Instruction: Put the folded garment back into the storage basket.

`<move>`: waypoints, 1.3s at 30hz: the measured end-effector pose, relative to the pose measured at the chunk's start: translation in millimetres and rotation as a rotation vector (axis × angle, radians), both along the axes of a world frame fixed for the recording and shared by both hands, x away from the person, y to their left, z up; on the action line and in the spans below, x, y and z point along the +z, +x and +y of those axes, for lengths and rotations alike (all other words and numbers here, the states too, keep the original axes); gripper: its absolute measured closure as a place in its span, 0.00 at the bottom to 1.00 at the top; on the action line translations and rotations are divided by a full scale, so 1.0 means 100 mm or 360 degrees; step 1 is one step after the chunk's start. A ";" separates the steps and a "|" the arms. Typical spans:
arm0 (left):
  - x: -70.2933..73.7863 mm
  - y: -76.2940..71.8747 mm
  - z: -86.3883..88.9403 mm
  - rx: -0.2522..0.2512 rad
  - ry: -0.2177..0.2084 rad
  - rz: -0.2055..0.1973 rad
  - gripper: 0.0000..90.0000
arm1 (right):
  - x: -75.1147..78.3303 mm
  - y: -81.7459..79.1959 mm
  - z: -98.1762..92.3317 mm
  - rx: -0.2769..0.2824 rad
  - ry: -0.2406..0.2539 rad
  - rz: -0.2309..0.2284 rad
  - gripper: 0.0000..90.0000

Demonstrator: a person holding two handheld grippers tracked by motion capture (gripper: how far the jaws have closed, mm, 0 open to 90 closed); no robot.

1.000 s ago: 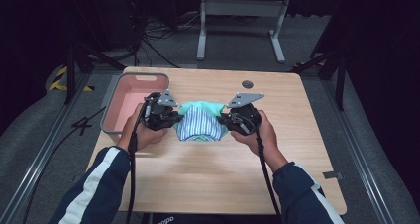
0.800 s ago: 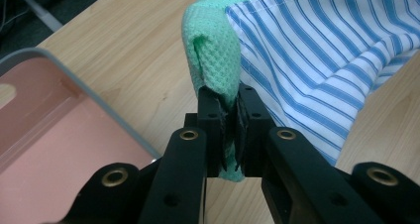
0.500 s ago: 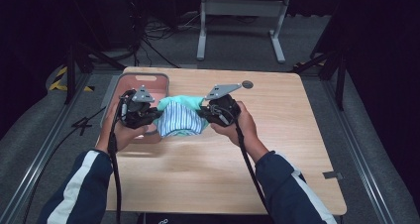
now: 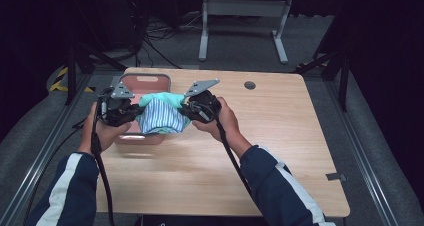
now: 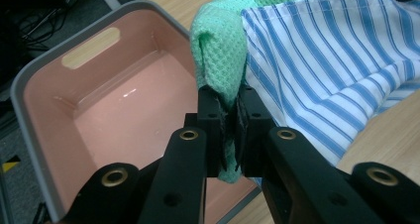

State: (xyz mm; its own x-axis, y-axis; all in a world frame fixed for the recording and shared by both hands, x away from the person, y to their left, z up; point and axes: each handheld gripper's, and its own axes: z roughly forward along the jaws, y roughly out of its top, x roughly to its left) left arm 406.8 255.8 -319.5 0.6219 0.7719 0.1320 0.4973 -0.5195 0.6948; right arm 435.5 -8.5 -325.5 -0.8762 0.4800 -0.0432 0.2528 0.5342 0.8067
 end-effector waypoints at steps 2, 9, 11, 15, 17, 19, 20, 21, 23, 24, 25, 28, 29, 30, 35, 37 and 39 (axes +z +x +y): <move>0.01 0.01 0.04 0.0016 0.0004 -0.0008 0.92 | -0.01 0.01 0.07 0.0008 -0.0002 0.0004 0.94; 0.02 0.03 0.18 0.0072 0.0033 -0.0004 0.92 | -0.02 0.05 0.28 0.0020 -0.0002 -0.0003 0.94; 0.03 0.04 0.28 0.0090 0.0043 -0.0004 0.92 | -0.02 0.08 0.36 0.0023 0.0006 0.0003 0.94; 0.01 0.05 0.40 0.0133 0.0048 0.0019 0.92 | -0.03 0.11 0.50 0.0036 0.0011 0.0009 0.94; -0.01 0.06 0.43 0.0142 0.0055 0.0010 0.92 | -0.03 0.12 0.54 0.0040 0.0006 0.0009 0.94; -0.02 0.06 0.48 0.0156 0.0062 0.0037 0.92 | -0.05 0.13 0.63 0.0048 0.0001 0.0013 0.94; -0.04 0.07 0.51 0.0166 0.0064 0.0026 0.92 | -0.06 0.14 0.67 0.0054 -0.0010 0.0013 0.94; -0.04 0.07 0.53 0.0178 0.0065 0.0017 0.92 | -0.07 0.14 0.71 0.0060 -0.0021 0.0011 0.94; -0.05 0.08 0.58 0.0202 0.0062 0.0034 0.92 | -0.08 0.15 0.78 0.0063 -0.0033 0.0013 0.94; -0.06 0.09 0.60 0.0201 0.0057 0.0032 0.92 | -0.09 0.15 0.81 0.0073 -0.0035 0.0012 0.94; -0.07 0.11 0.62 0.0207 0.0068 0.0032 0.92 | -0.10 0.16 0.84 0.0077 -0.0041 0.0010 0.94; -0.11 0.13 0.64 0.0233 0.0069 0.0052 0.92 | -0.14 0.19 0.93 0.0079 -0.0079 0.0015 0.94; -0.12 0.15 0.64 0.0227 0.0080 0.0059 0.92 | -0.15 0.20 0.95 0.0080 -0.0083 0.0020 0.94; -0.14 0.16 0.63 0.0234 0.0082 0.0059 0.92 | -0.17 0.22 0.96 0.0074 -0.0087 0.0032 0.94; -0.24 0.24 0.61 0.0250 0.0113 0.0091 0.92 | -0.25 0.30 1.00 0.0062 -0.0110 0.0062 0.94; -0.25 0.25 0.60 0.0267 0.0132 0.0100 0.92 | -0.26 0.31 1.01 0.0061 -0.0117 0.0068 0.94; -0.27 0.28 0.58 0.0263 0.0153 0.0109 0.92 | -0.30 0.33 1.03 0.0063 -0.0139 0.0070 0.93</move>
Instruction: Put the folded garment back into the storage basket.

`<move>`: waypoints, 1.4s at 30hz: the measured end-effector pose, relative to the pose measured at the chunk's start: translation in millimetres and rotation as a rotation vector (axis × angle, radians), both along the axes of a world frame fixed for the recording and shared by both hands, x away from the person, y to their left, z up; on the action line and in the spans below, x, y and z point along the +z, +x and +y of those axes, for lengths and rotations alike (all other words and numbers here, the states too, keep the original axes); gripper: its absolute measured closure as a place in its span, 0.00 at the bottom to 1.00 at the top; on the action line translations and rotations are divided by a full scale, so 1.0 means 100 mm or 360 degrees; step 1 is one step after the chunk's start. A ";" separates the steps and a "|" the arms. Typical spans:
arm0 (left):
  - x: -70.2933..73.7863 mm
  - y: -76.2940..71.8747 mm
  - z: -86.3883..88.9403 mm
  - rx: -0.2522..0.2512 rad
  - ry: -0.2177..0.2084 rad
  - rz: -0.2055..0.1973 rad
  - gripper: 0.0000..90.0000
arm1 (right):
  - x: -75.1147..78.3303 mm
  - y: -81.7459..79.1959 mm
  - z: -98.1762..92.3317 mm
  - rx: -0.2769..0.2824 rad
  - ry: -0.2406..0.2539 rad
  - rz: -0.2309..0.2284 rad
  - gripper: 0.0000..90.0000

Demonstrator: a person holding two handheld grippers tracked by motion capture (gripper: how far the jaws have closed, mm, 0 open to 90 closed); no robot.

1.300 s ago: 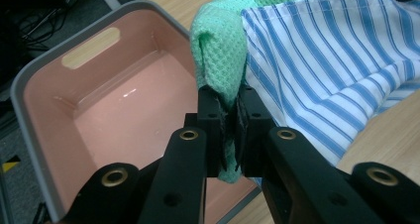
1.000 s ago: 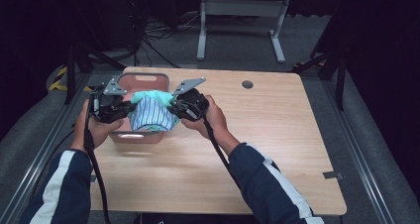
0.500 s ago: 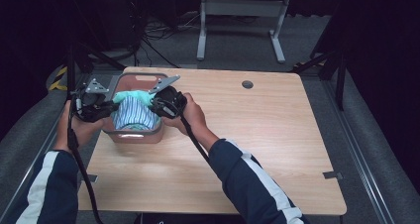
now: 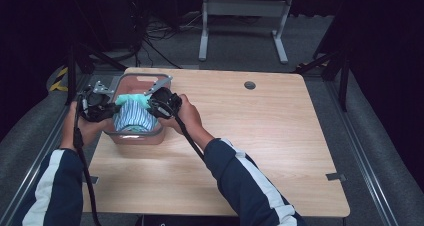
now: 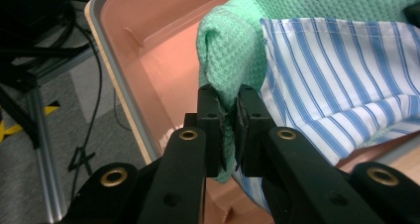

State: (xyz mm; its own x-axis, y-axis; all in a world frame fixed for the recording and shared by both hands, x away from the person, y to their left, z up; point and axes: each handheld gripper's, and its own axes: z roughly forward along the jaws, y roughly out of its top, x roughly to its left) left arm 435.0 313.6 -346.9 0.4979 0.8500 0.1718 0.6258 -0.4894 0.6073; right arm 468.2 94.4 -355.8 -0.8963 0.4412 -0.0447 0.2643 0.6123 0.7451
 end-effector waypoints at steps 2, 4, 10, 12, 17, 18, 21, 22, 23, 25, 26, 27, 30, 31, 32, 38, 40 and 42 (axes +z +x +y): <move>-0.03 0.01 -0.02 0.0001 0.0033 0.0010 0.92 | -0.04 0.02 0.02 0.0002 -0.0009 0.0029 0.93; -0.06 0.02 -0.04 0.0003 0.0037 0.0027 0.91 | -0.06 0.02 0.03 0.0004 -0.0026 0.0032 0.93; -0.15 0.03 -0.04 0.0002 0.0051 0.0040 0.91 | -0.09 0.04 0.03 -0.0002 -0.0050 0.0044 0.93; -0.17 0.03 -0.03 0.0007 0.0054 0.0047 0.91 | -0.12 0.04 0.04 0.0001 -0.0065 0.0060 0.92; -0.19 0.05 -0.01 0.0027 0.0050 0.0049 0.91 | -0.17 0.06 0.09 0.0002 -0.0110 0.0050 0.92; -0.20 0.06 -0.02 0.0029 0.0054 0.0052 0.90 | -0.18 0.06 0.11 0.0006 -0.0120 0.0049 0.92; -0.24 0.09 -0.03 0.0039 0.0055 0.0041 0.90 | -0.21 0.08 0.15 -0.0006 -0.0142 0.0048 0.92; -0.25 0.10 -0.03 0.0042 0.0054 0.0055 0.90 | -0.22 0.08 0.16 -0.0005 -0.0147 0.0051 0.92; -0.26 0.10 -0.03 0.0041 0.0059 0.0051 0.90 | -0.23 0.09 0.17 -0.0005 -0.0152 0.0046 0.92; -0.27 0.11 -0.03 0.0050 0.0051 0.0039 0.90 | -0.24 0.09 0.17 -0.0009 -0.0155 0.0044 0.92; -0.29 0.12 -0.03 0.0053 0.0039 0.0061 0.90 | -0.25 0.10 0.18 -0.0007 -0.0146 0.0049 0.91; -0.29 0.13 -0.03 0.0050 0.0049 0.0055 0.87 | -0.27 0.11 0.17 -0.0009 -0.0150 0.0062 0.90; -0.31 0.12 -0.04 0.0053 0.0039 0.0065 0.84 | -0.27 0.13 0.16 -0.0027 -0.0159 0.0067 0.86; -0.31 0.12 -0.03 0.0057 0.0036 0.0062 0.79 | -0.27 0.13 0.15 -0.0033 -0.0165 0.0063 0.84; -0.31 0.11 -0.03 0.0054 0.0013 0.0039 0.79 | -0.27 0.14 0.14 -0.0039 -0.0165 0.0060 0.83; -0.25 0.05 -0.06 0.0034 0.0021 0.0024 0.74 | -0.26 0.12 0.08 -0.0026 -0.0164 0.0050 0.77; -0.24 0.02 -0.09 0.0040 -0.0009 -0.0008 0.72 | -0.25 0.11 0.06 -0.0033 -0.0165 0.0040 0.75; -0.22 -0.02 -0.11 0.0033 -0.0028 -0.0027 0.70 | -0.25 0.11 0.01 -0.0039 -0.0158 0.0039 0.72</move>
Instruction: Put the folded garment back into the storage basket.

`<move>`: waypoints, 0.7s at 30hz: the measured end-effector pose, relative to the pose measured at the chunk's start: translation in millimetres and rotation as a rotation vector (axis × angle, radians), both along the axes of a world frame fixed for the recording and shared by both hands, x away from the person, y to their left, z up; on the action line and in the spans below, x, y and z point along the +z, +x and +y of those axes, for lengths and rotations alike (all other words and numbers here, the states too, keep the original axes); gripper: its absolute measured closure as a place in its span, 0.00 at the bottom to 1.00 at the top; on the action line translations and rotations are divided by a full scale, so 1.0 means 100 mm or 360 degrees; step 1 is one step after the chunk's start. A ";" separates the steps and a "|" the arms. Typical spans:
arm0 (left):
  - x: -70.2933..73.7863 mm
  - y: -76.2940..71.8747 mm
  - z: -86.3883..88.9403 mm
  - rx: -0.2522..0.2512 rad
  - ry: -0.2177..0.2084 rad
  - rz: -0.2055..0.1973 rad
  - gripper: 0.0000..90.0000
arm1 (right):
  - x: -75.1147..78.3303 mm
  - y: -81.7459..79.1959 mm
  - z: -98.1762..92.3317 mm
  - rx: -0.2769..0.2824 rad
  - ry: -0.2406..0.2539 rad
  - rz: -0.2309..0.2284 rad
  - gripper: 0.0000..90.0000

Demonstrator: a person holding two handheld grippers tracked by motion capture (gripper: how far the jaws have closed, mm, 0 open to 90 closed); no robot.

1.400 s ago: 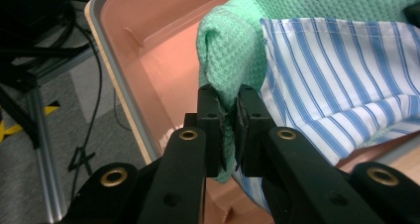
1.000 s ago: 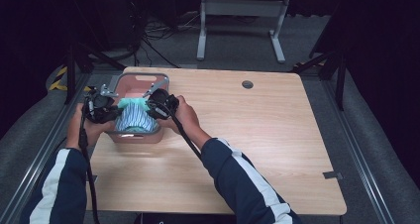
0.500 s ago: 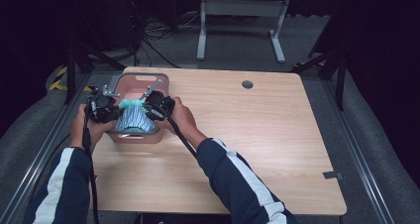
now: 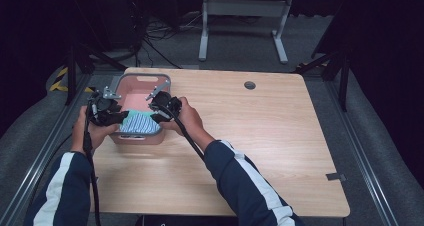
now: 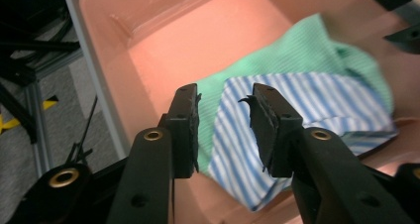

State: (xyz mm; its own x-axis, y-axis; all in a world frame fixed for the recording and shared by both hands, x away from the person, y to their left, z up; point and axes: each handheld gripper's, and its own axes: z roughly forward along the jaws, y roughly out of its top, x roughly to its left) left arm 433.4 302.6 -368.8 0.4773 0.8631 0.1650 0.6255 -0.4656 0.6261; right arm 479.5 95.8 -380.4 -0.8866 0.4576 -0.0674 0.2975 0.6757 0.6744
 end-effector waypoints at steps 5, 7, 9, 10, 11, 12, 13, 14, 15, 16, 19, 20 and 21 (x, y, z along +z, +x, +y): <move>0.07 -0.11 -0.07 0.0042 -0.0031 -0.0109 0.55 | 0.04 -0.02 -0.09 -0.0005 0.0029 -0.0008 0.65; 0.08 -0.12 -0.07 0.0035 -0.0051 -0.0142 0.50 | 0.08 -0.05 -0.13 -0.0024 0.0044 -0.0045 0.63; 0.12 -0.17 -0.11 0.0029 -0.0076 -0.0161 0.43 | 0.13 -0.09 -0.20 -0.0024 0.0051 -0.0072 0.61; 0.13 -0.21 -0.14 0.0011 -0.0109 -0.0165 0.40 | 0.15 -0.10 -0.23 -0.0017 0.0045 -0.0082 0.59; 0.13 -0.23 -0.18 0.0005 -0.0114 -0.0164 0.37 | 0.16 -0.11 -0.25 -0.0022 0.0033 -0.0096 0.57; 0.14 -0.24 -0.20 -0.0017 -0.0104 -0.0164 0.34 | 0.17 -0.11 -0.29 -0.0025 0.0015 -0.0102 0.54; 0.14 -0.26 -0.23 -0.0027 -0.0099 -0.0171 0.32 | 0.18 -0.12 -0.32 -0.0038 0.0007 -0.0106 0.51; 0.14 -0.28 -0.27 -0.0034 -0.0101 -0.0181 0.31 | 0.19 -0.12 -0.35 -0.0047 0.0006 -0.0115 0.50; 0.14 -0.30 -0.30 -0.0041 -0.0121 -0.0178 0.28 | 0.20 -0.14 -0.40 -0.0048 0.0009 -0.0127 0.48; 0.14 -0.30 -0.30 -0.0041 -0.0121 -0.0178 0.26 | 0.20 -0.14 -0.40 -0.0048 0.0009 -0.0127 0.48; 0.14 -0.34 -0.42 -0.0105 -0.0102 -0.0171 0.26 | 0.24 -0.16 -0.52 -0.0082 -0.0006 -0.0164 0.40; 0.13 -0.36 -0.46 -0.0122 -0.0094 -0.0172 0.25 | 0.25 -0.17 -0.58 -0.0091 -0.0011 -0.0175 0.38; 0.13 -0.38 -0.49 -0.0143 -0.0088 -0.0187 0.27 | 0.27 -0.19 -0.66 -0.0104 -0.0014 -0.0205 0.34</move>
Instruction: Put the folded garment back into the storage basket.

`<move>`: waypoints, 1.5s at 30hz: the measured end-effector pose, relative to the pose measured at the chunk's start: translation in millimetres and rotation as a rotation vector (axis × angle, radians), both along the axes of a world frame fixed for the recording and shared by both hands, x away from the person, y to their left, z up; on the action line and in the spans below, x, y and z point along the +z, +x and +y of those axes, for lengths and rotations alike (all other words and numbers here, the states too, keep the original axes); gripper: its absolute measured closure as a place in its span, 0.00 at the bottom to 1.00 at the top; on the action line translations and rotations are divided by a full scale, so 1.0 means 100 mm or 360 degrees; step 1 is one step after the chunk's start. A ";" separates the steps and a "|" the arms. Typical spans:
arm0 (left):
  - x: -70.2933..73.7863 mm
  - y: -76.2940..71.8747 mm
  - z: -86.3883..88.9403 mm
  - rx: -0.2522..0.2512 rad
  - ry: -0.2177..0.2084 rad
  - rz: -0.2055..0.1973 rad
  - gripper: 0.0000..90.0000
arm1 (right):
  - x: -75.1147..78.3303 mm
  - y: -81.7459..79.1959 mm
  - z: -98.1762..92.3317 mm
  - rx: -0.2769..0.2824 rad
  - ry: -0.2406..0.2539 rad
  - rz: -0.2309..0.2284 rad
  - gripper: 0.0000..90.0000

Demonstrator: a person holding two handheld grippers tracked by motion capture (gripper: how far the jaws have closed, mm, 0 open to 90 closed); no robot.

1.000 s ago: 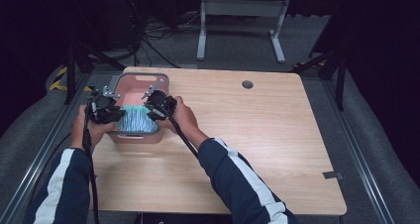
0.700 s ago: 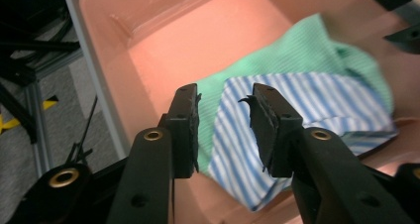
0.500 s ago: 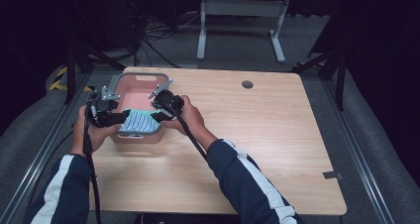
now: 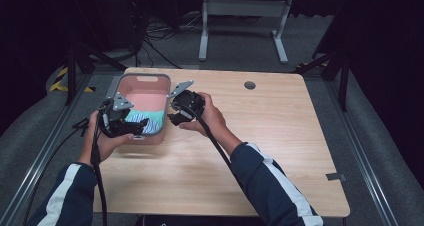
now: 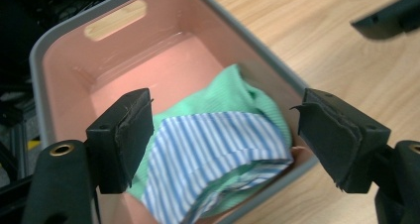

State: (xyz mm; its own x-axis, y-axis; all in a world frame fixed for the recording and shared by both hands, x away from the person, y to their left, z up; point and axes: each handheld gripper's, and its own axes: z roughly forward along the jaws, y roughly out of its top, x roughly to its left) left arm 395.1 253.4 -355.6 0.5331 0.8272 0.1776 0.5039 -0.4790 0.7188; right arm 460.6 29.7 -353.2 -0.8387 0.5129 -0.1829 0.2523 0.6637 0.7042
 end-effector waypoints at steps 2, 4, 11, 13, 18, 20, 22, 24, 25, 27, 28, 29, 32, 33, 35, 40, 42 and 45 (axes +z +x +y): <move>0.01 -0.04 -0.06 -0.0037 0.0004 -0.0021 0.26 | 0.01 -0.01 -0.08 -0.0013 -0.0006 -0.0016 0.33; 0.02 -0.08 -0.12 -0.0055 -0.0013 -0.0040 0.26 | 0.01 -0.01 -0.11 -0.0018 -0.0011 0.0004 0.32; -0.02 -0.15 -0.30 -0.0151 0.0087 -0.0022 0.20 | 0.00 -0.05 -0.37 -0.0018 -0.0077 -0.0028 0.31; -0.02 -0.19 -0.34 -0.0162 0.0077 -0.0052 0.20 | 0.00 -0.07 -0.43 -0.0039 -0.0084 -0.0034 0.32; -0.05 -0.28 -0.43 -0.0200 0.0079 -0.0072 0.20 | -0.01 -0.14 -0.61 -0.0033 -0.0124 -0.0030 0.32; -0.06 -0.30 -0.44 -0.0203 0.0090 -0.0083 0.20 | -0.01 -0.14 -0.64 -0.0038 -0.0126 -0.0038 0.32; -0.08 -0.36 -0.49 -0.0233 0.0069 -0.0099 0.20 | -0.01 -0.19 -0.73 -0.0040 -0.0145 -0.0042 0.32; -0.08 -0.38 -0.50 -0.0241 0.0072 -0.0109 0.20 | -0.01 -0.22 -0.79 -0.0038 -0.0151 -0.0052 0.32; -0.09 -0.42 -0.54 -0.0270 0.0068 -0.0113 0.20 | -0.01 -0.23 -0.82 -0.0033 -0.0162 -0.0062 0.32; -0.10 -0.44 -0.56 -0.0283 0.0080 -0.0125 0.20 | -0.01 -0.25 -0.85 -0.0026 -0.0158 -0.0063 0.32; -0.11 -0.46 -0.58 -0.0289 0.0077 -0.0125 0.20 | -0.02 -0.28 -0.92 -0.0030 -0.0168 -0.0067 0.32; -0.13 -0.48 -0.59 -0.0315 0.0062 -0.0104 0.20 | -0.03 -0.29 -0.95 -0.0039 -0.0164 -0.0070 0.32; -0.17 -0.52 -0.63 -0.0348 0.0073 -0.0078 0.20 | -0.05 -0.31 -1.00 -0.0031 -0.0176 -0.0055 0.32; -0.19 -0.53 -0.65 -0.0359 0.0080 -0.0079 0.20 | -0.07 -0.32 -1.04 -0.0034 -0.0171 -0.0048 0.32; -0.23 -0.55 -0.69 -0.0368 0.0066 -0.0058 0.19 | -0.10 -0.34 -1.11 -0.0052 -0.0179 -0.0045 0.32; -0.39 -0.61 -0.83 -0.0442 0.0064 0.0026 0.18 | -0.17 -0.38 -1.28 -0.0079 -0.0197 -0.0002 0.33; -0.45 -0.63 -0.88 -0.0477 0.0103 0.0046 0.18 | -0.21 -0.39 -1.36 -0.0094 -0.0206 0.0003 0.33; -0.57 -0.65 -0.95 -0.0495 0.0119 0.0082 0.18 | -0.26 -0.42 -1.46 -0.0121 -0.0221 0.0019 0.32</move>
State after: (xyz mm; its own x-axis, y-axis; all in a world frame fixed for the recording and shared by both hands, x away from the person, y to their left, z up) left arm 330.0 158.8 -412.1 0.7680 0.6090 0.1980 0.3598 -0.6662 0.6533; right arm 418.3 -116.1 -379.7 -0.8011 0.5453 -0.2468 0.3133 0.7333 0.6034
